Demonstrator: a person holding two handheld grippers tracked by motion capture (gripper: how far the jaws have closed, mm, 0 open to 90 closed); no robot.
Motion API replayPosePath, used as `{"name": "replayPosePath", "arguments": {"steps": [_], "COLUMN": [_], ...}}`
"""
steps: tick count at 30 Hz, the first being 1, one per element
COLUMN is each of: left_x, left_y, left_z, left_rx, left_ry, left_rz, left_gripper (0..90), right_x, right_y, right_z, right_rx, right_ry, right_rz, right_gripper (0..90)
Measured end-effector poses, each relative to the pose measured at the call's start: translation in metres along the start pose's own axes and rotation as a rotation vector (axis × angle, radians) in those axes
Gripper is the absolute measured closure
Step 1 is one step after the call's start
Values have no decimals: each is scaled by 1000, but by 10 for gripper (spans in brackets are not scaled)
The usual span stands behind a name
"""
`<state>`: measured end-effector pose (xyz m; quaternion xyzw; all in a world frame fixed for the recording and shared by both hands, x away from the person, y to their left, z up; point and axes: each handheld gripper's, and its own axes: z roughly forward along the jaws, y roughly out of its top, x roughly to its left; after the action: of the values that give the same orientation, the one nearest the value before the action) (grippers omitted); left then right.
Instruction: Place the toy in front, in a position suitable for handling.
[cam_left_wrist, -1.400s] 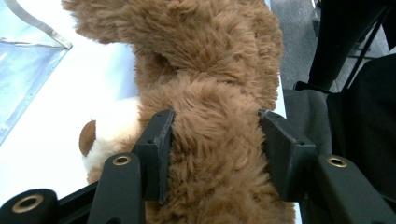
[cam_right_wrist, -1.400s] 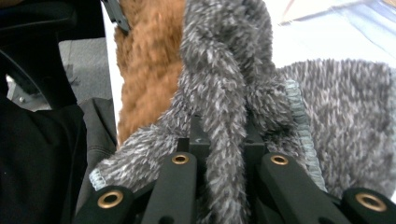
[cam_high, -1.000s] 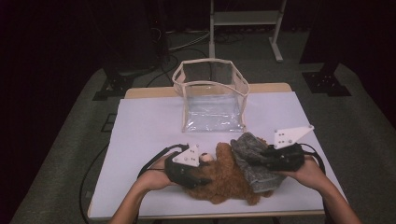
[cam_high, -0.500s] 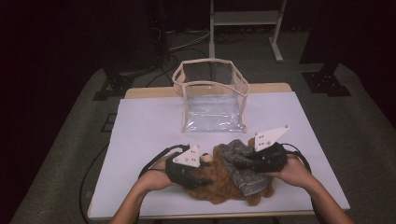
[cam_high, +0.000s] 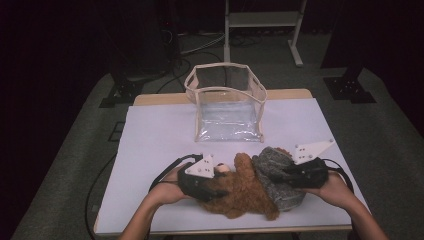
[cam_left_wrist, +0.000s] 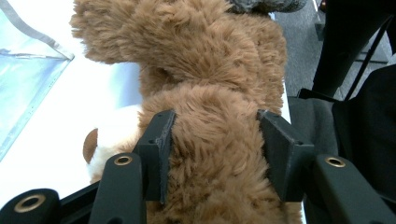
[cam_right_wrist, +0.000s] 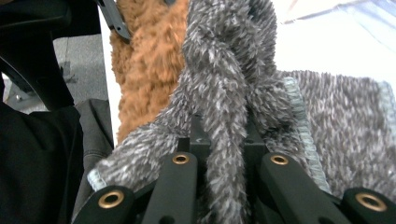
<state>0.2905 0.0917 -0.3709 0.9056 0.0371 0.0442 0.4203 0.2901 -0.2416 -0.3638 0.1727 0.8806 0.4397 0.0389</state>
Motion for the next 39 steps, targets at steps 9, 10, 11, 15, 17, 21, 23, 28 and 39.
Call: {"name": "replayPosePath", "arguments": {"steps": [9,10,11,15,17,21,23,28,39], "left_x": [1,2,2,2,2,2,2,1,2], "left_y": [3,4,5,7,5,3,3,8,10], "left_z": [15,16,17,17,16,14,14,22,23], "left_rx": [-19,-21,-21,-9,-10,-26,-29,-35,-26], "left_ry": [13,12,14,23,25,30,31,32,52], "left_rz": [-8,-6,-8,3,1,-4,-6,-6,12], "left_gripper": [501,501,501,500,499,494,493,495,493], "right_x": [11,13,14,16,11,-7,-10,-10,-6], "right_y": [28,34,40,47,39,12,5,-11,5], "right_z": [-10,-8,-6,11,18,8,2,-17,-6], "right_rx": [-47,-53,-58,-4,49,23,11,24,18], "right_ry": [-14,-13,-5,-4,-32,-47,-55,-87,-84], "right_rz": [-64,-74,-81,-109,-109,-12,8,35,-9], "right_gripper": [803,803,803,802,802,802,803,801,803]}}
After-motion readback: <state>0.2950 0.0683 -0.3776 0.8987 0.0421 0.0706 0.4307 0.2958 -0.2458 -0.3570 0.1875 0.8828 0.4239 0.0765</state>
